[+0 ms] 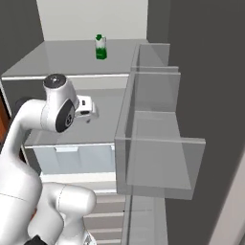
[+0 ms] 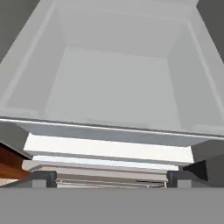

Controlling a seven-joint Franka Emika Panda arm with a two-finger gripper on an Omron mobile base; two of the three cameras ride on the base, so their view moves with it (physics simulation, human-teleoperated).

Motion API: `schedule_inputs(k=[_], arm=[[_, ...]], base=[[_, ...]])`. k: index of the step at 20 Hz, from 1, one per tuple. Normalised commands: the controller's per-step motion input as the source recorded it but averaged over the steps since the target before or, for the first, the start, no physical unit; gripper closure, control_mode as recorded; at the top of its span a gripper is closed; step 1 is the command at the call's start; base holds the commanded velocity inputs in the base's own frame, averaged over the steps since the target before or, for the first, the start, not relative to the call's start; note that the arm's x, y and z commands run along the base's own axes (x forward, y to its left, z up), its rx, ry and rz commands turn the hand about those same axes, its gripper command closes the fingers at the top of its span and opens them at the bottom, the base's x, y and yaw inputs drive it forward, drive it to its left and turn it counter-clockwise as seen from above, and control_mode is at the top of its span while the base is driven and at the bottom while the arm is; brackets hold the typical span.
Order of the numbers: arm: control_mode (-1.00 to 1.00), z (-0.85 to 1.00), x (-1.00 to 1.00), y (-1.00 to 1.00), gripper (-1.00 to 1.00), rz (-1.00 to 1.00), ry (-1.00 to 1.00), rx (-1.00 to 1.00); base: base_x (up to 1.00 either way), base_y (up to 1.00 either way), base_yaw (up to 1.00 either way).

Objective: Take a sugar cube from the saucer and place it inside the coffee. Then, grab milk from the fridge and place it next to the coffee on the counter to sweeten the coffee.

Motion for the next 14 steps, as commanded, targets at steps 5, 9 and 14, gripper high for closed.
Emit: schedule_inputs(k=[5, 9, 14], arm=[[-1.00, 1.00, 0.00, 0.00, -1.00, -0.18, -0.46, 0.01], [-1.00, 1.00, 0.00, 0.00, -1.00, -0.16, -0.39, 0.08], [-1.00, 1.00, 0.11, 0.00, -1.00, -0.04, -0.06, 0.22]], base=[[0.00, 0.00, 0.00], [0.00, 0.00, 0.00], [0.00, 0.00, 0.00]])
